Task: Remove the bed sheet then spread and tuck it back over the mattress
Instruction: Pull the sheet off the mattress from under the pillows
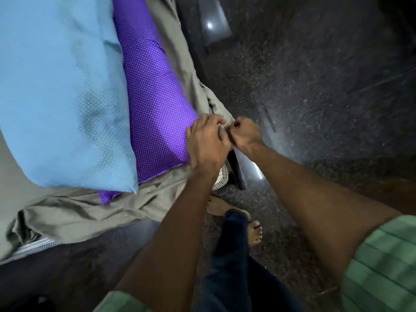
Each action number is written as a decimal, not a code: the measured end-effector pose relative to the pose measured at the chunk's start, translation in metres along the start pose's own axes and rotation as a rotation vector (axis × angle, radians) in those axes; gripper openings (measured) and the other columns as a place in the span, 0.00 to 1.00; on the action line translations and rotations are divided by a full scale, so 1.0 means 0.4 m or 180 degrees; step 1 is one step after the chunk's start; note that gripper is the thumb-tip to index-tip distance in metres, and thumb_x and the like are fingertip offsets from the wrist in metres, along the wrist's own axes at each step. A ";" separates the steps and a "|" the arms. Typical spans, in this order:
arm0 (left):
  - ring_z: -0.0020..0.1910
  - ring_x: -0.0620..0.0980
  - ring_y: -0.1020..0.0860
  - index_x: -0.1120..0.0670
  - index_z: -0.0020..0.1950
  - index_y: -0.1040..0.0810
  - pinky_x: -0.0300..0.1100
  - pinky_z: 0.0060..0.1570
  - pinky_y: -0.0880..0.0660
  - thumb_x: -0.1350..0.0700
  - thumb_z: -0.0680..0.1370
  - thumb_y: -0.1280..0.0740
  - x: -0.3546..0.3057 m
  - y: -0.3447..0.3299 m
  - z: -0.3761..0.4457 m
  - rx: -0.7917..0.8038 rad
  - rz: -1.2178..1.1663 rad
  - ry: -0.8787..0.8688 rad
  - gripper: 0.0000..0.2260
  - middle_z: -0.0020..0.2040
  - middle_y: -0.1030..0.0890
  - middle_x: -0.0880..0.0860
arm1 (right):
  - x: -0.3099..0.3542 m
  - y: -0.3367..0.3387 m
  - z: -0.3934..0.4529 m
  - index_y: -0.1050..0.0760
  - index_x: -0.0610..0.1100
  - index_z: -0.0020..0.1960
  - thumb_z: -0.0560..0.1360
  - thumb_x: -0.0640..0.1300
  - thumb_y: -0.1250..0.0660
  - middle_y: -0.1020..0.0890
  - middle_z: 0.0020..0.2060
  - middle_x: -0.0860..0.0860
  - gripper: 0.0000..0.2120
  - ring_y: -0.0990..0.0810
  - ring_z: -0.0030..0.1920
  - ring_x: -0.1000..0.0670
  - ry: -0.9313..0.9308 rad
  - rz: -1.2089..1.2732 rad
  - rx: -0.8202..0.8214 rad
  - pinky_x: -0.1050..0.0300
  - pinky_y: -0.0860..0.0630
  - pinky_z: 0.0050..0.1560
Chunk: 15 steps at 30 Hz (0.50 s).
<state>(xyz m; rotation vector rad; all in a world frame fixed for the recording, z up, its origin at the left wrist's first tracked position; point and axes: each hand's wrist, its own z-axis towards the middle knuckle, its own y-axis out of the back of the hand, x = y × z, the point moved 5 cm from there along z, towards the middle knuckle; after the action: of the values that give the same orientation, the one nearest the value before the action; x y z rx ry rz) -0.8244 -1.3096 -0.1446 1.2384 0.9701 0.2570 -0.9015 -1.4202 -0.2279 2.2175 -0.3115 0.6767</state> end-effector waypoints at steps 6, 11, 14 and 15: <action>0.53 0.52 0.20 0.49 0.58 0.19 0.49 0.52 0.22 0.57 0.78 0.34 0.034 -0.005 0.167 0.0319 -0.0163 0.0158 0.11 0.57 0.19 0.49 | 0.072 -0.008 0.104 0.25 0.46 0.42 0.79 0.46 0.35 0.17 0.42 0.45 0.08 0.19 0.47 0.42 0.0197 0.0215 -0.0113 0.51 0.25 0.45; 0.54 0.52 0.21 0.49 0.60 0.21 0.52 0.54 0.22 0.60 0.77 0.37 0.073 -0.016 0.241 0.0310 -0.0406 0.0473 0.13 0.57 0.20 0.50 | 0.144 -0.054 0.215 0.21 0.49 0.52 0.76 0.62 0.32 0.15 0.49 0.47 0.17 0.17 0.53 0.43 -0.0002 0.0408 0.0236 0.48 0.21 0.55; 0.55 0.53 0.20 0.50 0.61 0.23 0.52 0.53 0.21 0.61 0.78 0.38 0.069 -0.004 0.274 0.0264 -0.0282 0.0401 0.14 0.61 0.21 0.50 | 0.202 -0.099 0.256 0.19 0.46 0.56 0.77 0.59 0.34 0.16 0.56 0.42 0.18 0.18 0.58 0.39 0.0156 -0.0393 0.0751 0.47 0.22 0.59; 0.56 0.53 0.20 0.50 0.62 0.23 0.52 0.53 0.20 0.60 0.79 0.38 0.069 0.003 0.286 0.0196 -0.0259 0.0431 0.13 0.62 0.21 0.50 | 0.223 -0.109 0.260 0.19 0.46 0.54 0.77 0.57 0.35 0.15 0.55 0.41 0.16 0.18 0.58 0.38 0.0244 -0.0482 0.0895 0.47 0.22 0.58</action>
<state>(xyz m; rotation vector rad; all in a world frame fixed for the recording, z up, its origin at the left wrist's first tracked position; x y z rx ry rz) -0.7233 -1.3686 -0.1565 1.2465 1.1500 0.2511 -0.7706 -1.4695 -0.2624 2.4429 -0.0079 0.7576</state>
